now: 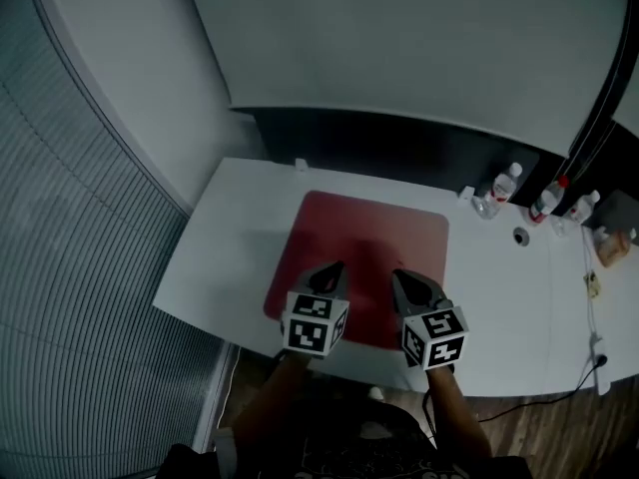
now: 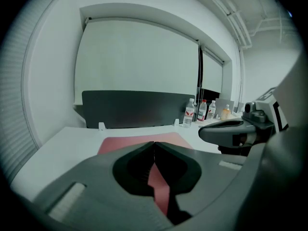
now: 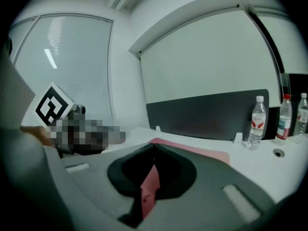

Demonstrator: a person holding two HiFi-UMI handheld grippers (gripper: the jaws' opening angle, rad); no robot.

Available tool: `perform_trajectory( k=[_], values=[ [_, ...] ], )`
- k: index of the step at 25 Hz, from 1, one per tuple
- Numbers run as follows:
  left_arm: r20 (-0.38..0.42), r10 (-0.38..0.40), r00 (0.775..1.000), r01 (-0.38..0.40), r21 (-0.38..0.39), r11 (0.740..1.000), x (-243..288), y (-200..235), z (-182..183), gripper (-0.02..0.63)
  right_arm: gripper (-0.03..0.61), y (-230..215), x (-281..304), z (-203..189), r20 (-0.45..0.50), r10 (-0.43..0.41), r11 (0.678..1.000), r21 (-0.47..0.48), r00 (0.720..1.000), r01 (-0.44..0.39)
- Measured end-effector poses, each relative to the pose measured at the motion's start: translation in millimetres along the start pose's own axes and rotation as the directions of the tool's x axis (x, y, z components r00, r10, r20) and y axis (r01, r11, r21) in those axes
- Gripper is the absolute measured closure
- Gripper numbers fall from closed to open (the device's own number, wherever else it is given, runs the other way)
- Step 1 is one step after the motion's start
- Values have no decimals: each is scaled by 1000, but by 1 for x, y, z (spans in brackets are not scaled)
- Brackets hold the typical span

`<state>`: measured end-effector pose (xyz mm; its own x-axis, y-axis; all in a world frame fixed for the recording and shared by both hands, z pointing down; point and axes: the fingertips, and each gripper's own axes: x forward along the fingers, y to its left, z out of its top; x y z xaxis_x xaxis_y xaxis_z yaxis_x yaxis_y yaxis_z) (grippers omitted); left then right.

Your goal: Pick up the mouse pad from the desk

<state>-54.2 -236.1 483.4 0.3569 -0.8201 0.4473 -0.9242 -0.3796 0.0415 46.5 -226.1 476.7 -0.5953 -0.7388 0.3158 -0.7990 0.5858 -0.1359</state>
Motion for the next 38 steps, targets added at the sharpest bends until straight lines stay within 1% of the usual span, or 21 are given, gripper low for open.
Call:
perform_trajectory(
  k=[4, 9, 14, 18, 22, 26, 33, 38],
  values=[
    [-26, -41, 999, 41, 2, 999, 12, 16, -7, 607, 577, -6, 9, -3, -13, -55, 998, 19, 998, 55],
    [-27, -89, 996, 89, -5, 996, 26, 35, -20, 607, 577, -17, 15, -11, -23, -119, 992, 33, 993, 120],
    [-48, -88, 995, 88, -9, 996, 40, 56, -31, 606, 577, -33, 17, -20, -39, -181, 982, 52, 983, 183],
    [-56, -85, 995, 84, -17, 996, 52, 70, -37, 604, 575, -48, 18, -30, -58, -226, 972, 50, 972, 229],
    [-80, -66, 995, 64, -25, 998, 61, 84, -47, 601, 573, -60, 21, -44, -89, -245, 967, 57, 965, 250],
    [-112, -51, 992, 48, -31, 998, 67, 97, -61, 559, 559, -69, 24, -54, -113, -248, 964, 71, 962, 257],
    [-162, -61, 985, 57, -29, 998, 80, 116, -79, 491, 538, -91, 29, -69, -150, -280, 953, 76, 948, 293],
    [-190, -59, 980, 52, -44, 998, 88, 131, -89, 435, 495, -102, 34, -84, -181, -279, 949, 99, 943, 300]
  ],
)
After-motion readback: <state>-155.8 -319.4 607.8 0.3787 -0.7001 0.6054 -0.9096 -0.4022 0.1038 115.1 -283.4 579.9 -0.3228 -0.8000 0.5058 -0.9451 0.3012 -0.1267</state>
